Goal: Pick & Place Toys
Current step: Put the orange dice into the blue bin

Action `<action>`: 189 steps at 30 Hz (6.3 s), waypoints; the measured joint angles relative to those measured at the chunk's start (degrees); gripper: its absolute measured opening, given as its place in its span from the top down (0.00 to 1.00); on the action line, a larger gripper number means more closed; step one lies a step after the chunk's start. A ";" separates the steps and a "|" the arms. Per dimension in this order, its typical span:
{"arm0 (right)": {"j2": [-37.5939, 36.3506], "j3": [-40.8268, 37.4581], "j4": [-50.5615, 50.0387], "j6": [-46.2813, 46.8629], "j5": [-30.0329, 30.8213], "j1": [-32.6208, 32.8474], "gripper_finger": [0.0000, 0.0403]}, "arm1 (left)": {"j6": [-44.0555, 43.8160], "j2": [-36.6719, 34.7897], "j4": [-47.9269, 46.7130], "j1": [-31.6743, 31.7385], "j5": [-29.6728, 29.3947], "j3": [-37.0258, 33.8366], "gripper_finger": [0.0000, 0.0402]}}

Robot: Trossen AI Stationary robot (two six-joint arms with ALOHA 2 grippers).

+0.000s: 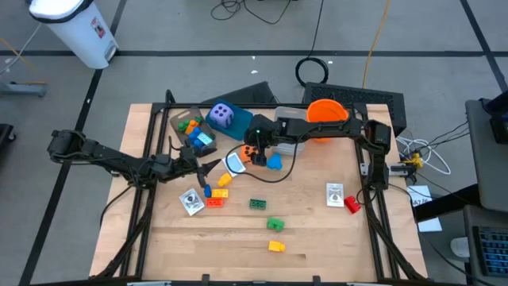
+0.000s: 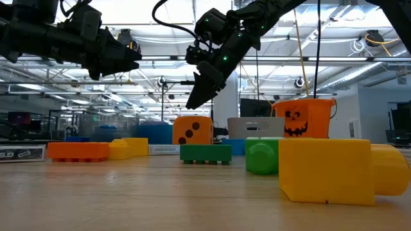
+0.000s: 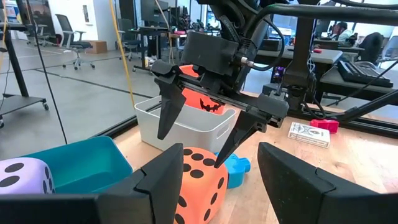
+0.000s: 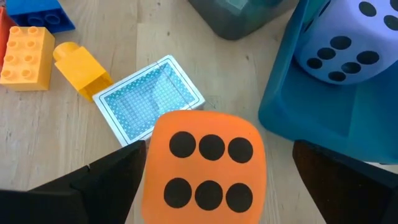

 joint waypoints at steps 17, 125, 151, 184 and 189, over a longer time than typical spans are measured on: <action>0.00 0.48 -3.12 3.43 0.18 -1.54 0.01 | 0.00 0.00 0.00 0.00 0.00 0.00 0.46; 16.39 31.21 -36.38 1.21 -2.84 -2.83 0.01 | 0.00 0.02 -0.20 0.02 0.00 0.02 0.46; 16.15 24.94 -30.69 2.86 -6.05 -3.41 0.01 | 0.00 0.02 -0.22 0.02 0.00 0.00 0.46; 16.28 24.90 -34.83 3.05 -10.51 -2.38 0.31 | 0.00 0.02 -0.22 0.00 0.00 0.00 0.46; 15.64 24.83 -35.20 1.38 -10.48 -2.32 0.32 | 0.00 0.02 -0.22 0.00 0.00 0.00 0.46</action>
